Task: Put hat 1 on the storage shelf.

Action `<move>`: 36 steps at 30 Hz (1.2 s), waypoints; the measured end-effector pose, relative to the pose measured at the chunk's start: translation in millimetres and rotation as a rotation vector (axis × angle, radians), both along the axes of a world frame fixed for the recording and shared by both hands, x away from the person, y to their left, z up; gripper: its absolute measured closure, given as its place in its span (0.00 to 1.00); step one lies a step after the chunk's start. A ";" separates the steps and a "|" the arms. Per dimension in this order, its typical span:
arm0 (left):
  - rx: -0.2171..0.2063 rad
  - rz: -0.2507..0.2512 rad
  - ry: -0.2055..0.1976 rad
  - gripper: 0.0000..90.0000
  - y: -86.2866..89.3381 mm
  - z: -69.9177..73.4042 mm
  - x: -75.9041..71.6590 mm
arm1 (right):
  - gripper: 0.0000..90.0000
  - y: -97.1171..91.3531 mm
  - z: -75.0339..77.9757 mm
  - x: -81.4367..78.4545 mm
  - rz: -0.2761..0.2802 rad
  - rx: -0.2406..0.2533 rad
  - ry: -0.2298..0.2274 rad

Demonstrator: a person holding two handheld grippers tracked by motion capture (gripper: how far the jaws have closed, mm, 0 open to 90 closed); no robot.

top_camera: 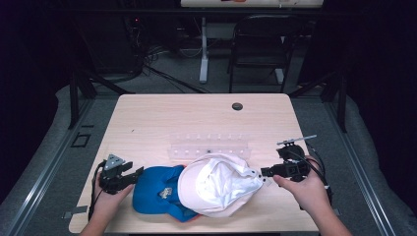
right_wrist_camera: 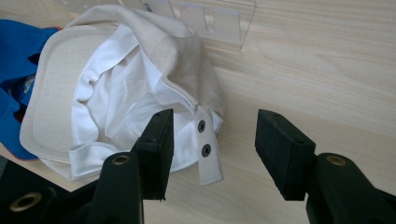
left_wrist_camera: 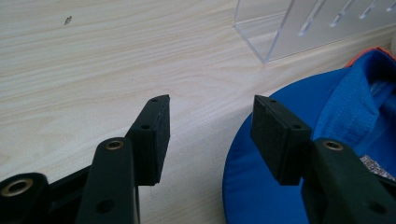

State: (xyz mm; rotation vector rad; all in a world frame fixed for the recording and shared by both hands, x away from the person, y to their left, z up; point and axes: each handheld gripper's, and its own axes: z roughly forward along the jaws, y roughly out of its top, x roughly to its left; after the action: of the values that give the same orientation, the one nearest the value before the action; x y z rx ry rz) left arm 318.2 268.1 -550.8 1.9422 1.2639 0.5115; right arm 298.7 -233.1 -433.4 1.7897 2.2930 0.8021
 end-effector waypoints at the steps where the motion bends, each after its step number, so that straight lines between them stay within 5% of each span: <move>1: 0.000 0.000 0.000 0.53 0.0 0.0 0.0 | 0.54 1.5 0.2 0.2 0.010 0.000 0.003; 17: 0.002 0.006 0.002 0.53 1.0 -1.8 1.2 | 0.57 8.3 -22.6 14.9 -0.013 0.007 0.130; 28: -0.012 0.016 0.011 0.53 3.0 -2.4 2.2 | 0.60 11.2 -51.1 26.7 -0.012 0.082 0.220; 36: -0.014 0.021 0.014 0.53 4.5 -2.9 2.8 | 0.68 19.3 -56.9 27.8 0.014 0.052 0.243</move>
State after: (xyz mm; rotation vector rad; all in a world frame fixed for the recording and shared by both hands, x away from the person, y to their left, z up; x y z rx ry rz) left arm 321.0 272.6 -553.6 1.9262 1.2938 0.4996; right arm 326.5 -213.7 -490.4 1.9962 2.4541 0.6850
